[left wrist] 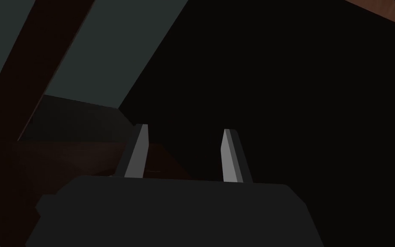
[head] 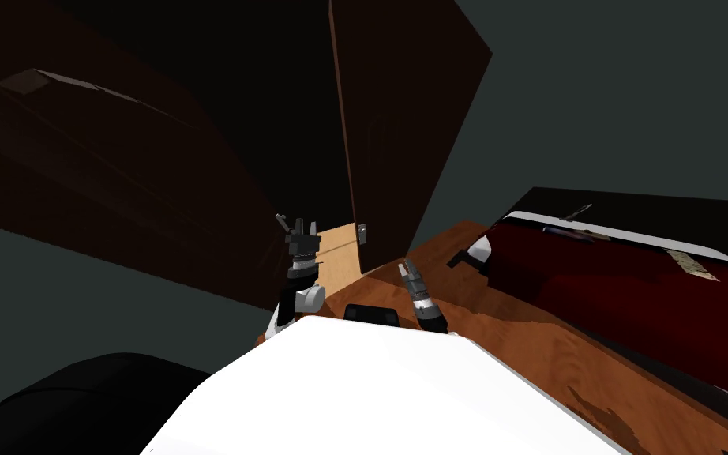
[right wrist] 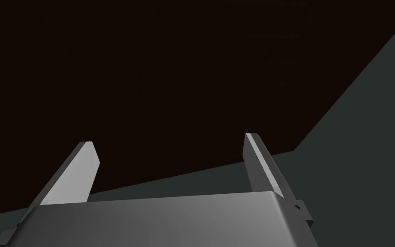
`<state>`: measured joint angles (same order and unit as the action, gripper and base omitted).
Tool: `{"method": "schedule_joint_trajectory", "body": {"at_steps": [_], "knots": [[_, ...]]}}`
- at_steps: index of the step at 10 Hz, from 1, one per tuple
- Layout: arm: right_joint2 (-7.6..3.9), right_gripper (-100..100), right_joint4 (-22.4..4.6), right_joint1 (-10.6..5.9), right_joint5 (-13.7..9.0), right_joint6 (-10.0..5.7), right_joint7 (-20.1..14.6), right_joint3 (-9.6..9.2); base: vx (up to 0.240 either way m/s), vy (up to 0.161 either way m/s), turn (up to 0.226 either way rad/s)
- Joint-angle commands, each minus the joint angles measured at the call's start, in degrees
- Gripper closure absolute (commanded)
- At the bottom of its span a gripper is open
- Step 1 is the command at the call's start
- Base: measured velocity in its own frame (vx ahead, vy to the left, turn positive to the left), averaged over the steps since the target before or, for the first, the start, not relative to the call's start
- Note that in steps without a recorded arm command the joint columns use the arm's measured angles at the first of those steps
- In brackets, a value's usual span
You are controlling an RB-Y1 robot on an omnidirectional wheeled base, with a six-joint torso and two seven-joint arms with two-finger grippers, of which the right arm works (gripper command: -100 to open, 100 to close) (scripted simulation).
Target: Push the door open
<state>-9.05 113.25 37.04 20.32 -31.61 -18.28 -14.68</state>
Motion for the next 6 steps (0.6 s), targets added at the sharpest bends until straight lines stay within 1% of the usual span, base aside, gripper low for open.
{"method": "schedule_joint_trajectory", "body": {"at_steps": [1, 6], "knots": [[-0.46, -100, -1.7, 0.53, 2.0, -0.16, -1.1, -1.73, 0.207, 0.01, 0.004], [-2.28, -100, -5.6, 3.04, 7.2, -1.11, -4.2, -6.24, 0.198, 0.015, 0.006]]}}
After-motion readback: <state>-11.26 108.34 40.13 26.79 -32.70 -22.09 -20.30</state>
